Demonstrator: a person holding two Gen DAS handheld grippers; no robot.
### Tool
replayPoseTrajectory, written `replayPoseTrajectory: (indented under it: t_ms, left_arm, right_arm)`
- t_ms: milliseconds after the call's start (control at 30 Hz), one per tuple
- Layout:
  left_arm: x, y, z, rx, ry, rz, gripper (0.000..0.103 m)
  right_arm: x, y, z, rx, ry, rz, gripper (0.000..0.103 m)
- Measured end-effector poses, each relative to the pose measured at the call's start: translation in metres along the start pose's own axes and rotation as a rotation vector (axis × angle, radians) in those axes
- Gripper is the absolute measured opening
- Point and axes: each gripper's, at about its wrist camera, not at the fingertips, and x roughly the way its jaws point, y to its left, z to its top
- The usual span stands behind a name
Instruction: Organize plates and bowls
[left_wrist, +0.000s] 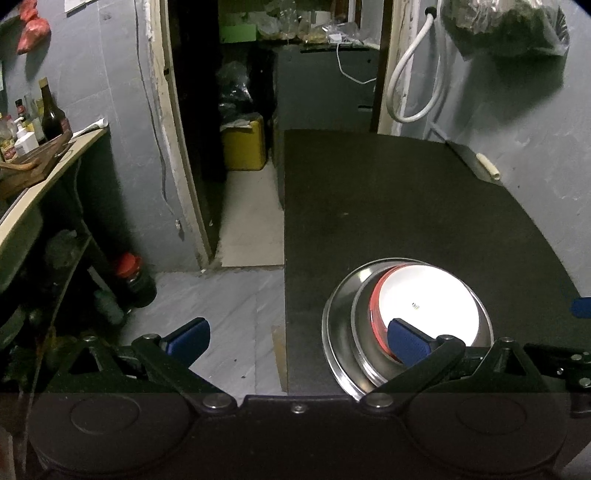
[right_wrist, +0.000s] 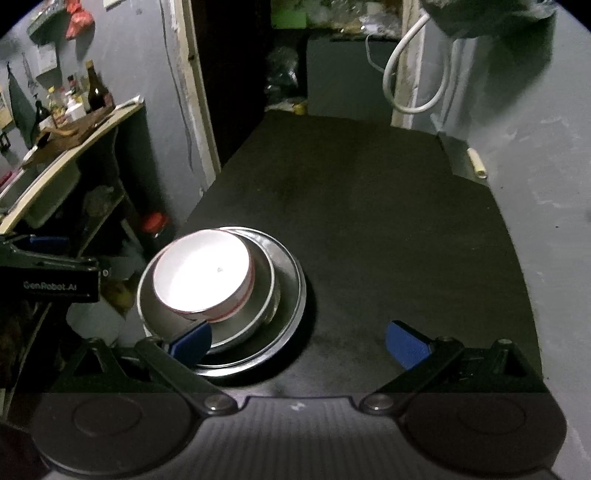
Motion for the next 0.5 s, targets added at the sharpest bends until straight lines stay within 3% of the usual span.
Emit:
replayPoseTrajectory:
  t_ms: [333,500]
  left_arm:
    - [-0.018,0.016,-0.028,-0.049,-0.114,-0.067,0.102]
    - [-0.023,0.017,-0.032,-0.055,-0.123,-0.109,0.102]
  right_arm:
    - [-0.038,0.030,-0.043,0.008,-0.065,-0.095,0.103]
    - [-0.056,0.034,-0.057,0.035,-0.087,-0.129,0.103]
